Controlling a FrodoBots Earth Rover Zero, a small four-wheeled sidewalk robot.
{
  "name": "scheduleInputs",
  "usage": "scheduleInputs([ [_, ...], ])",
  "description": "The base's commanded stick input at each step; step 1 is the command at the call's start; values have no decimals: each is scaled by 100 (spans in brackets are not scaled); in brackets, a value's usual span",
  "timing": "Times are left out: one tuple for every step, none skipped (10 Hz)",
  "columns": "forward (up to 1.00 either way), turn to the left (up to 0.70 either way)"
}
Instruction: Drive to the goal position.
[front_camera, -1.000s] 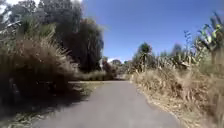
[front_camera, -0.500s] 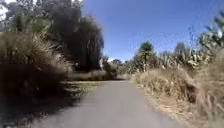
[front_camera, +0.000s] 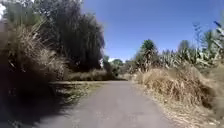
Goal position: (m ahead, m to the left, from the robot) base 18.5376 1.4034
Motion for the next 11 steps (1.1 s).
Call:
scheduleInputs([
  [85, 0],
  [85, 0],
  [85, 0],
  [85, 0],
  [85, 0],
  [85, 0],
  [85, 0],
  [85, 0],
  [85, 0],
  [85, 0],
  [85, 0],
])
